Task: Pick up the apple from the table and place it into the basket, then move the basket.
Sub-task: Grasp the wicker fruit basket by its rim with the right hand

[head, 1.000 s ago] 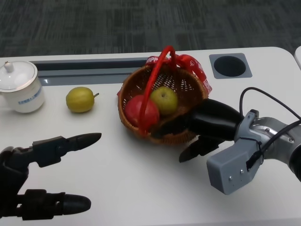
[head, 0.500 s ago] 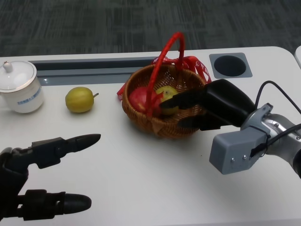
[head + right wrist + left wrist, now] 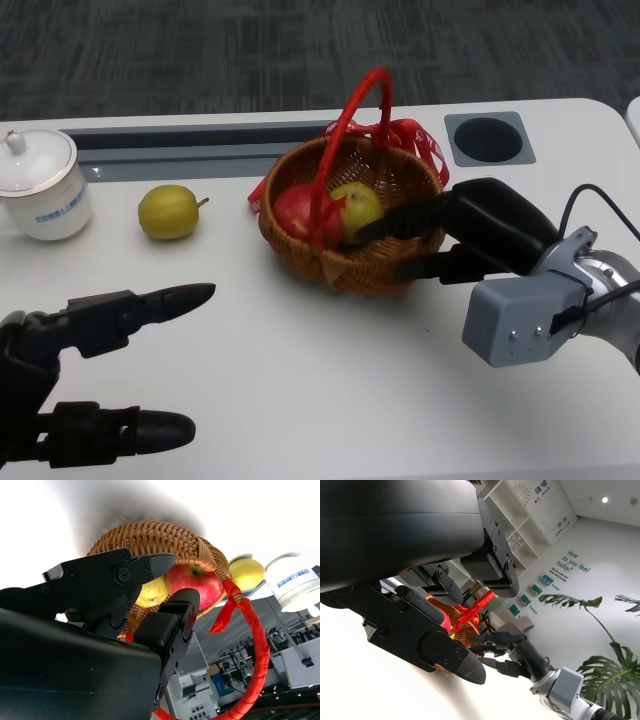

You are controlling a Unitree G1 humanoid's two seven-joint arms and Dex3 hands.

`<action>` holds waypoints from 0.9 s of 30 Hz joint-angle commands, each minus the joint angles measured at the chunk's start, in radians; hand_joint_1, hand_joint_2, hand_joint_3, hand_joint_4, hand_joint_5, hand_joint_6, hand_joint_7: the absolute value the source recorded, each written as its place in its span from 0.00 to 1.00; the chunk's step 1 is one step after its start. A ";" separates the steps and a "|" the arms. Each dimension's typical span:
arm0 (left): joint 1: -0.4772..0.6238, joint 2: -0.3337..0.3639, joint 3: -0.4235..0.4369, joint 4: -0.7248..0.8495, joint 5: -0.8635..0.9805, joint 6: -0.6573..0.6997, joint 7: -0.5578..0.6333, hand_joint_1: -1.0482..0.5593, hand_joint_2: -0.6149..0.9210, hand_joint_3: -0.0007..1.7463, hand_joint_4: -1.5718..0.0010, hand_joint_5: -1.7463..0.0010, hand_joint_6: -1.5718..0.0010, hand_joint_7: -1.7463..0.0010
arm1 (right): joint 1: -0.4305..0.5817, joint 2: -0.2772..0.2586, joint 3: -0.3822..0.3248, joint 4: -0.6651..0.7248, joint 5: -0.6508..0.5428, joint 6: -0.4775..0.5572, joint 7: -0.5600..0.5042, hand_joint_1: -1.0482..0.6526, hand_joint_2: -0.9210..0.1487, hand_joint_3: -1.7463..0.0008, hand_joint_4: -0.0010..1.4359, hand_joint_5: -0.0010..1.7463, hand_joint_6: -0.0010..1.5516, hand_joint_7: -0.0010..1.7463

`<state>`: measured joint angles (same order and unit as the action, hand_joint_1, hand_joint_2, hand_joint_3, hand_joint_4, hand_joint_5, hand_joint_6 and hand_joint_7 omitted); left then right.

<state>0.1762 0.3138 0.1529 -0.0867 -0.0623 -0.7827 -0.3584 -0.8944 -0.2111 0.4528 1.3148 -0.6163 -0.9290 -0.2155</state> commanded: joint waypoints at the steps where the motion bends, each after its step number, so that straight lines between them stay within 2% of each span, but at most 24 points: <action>1: 0.016 0.004 0.012 -0.010 -0.006 -0.006 0.019 0.38 0.87 0.00 0.49 1.00 0.54 1.00 | 0.022 -0.017 0.004 0.006 -0.002 0.008 0.028 0.48 0.00 0.95 0.71 0.01 0.58 0.00; 4: 0.019 0.002 0.012 -0.013 0.000 -0.006 0.022 0.37 0.87 0.00 0.49 1.00 0.54 1.00 | 0.021 -0.018 0.031 0.006 -0.024 0.009 0.061 0.44 0.02 0.97 0.69 0.01 0.55 0.00; 8: 0.021 0.004 0.010 -0.011 -0.008 -0.012 0.020 0.38 0.87 0.00 0.49 1.00 0.54 1.00 | 0.000 -0.009 0.062 0.011 -0.040 0.079 0.166 0.33 0.11 1.00 0.54 0.00 0.43 0.00; 11: 0.027 0.002 0.010 -0.015 -0.005 -0.016 0.022 0.37 0.87 0.00 0.49 1.00 0.54 1.00 | -0.016 0.003 0.073 0.013 -0.042 0.140 0.219 0.29 0.13 1.00 0.46 0.00 0.36 0.00; 14: 0.034 0.003 0.010 -0.024 -0.007 -0.015 0.023 0.37 0.87 0.00 0.49 1.00 0.54 1.00 | -0.031 0.012 0.098 0.013 -0.064 0.186 0.217 0.28 0.15 1.00 0.44 0.00 0.33 0.00; 17: 0.042 0.002 0.010 -0.033 -0.012 -0.010 0.024 0.37 0.87 0.00 0.49 1.00 0.54 1.00 | -0.046 0.021 0.150 0.014 -0.120 0.237 0.173 0.26 0.16 1.00 0.42 0.00 0.31 0.00; 19: 0.045 0.000 0.010 -0.037 -0.011 -0.011 0.027 0.37 0.87 0.00 0.49 1.00 0.54 1.00 | -0.046 0.026 0.180 0.014 -0.157 0.255 0.100 0.29 0.16 1.00 0.44 0.01 0.33 0.01; 23: 0.050 -0.008 0.009 -0.046 -0.003 -0.008 0.034 0.36 0.87 0.00 0.49 1.00 0.53 1.00 | -0.043 0.033 0.225 0.013 -0.220 0.251 -0.102 0.45 0.06 0.98 0.69 0.06 0.52 0.05; 25: 0.052 -0.012 0.010 -0.051 0.000 -0.004 0.038 0.36 0.87 0.00 0.48 0.99 0.53 1.00 | -0.050 0.036 0.244 0.016 -0.244 0.255 -0.159 0.49 0.02 0.97 0.77 0.08 0.58 0.05; 27: 0.052 -0.015 0.011 -0.052 0.003 -0.005 0.041 0.36 0.88 0.00 0.48 0.99 0.53 0.99 | -0.058 0.038 0.254 0.020 -0.255 0.256 -0.186 0.50 0.00 0.97 0.80 0.09 0.60 0.05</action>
<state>0.2202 0.2946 0.1532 -0.1310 -0.0604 -0.7906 -0.3361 -0.9398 -0.1662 0.6989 1.3269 -0.8635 -0.6727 -0.3728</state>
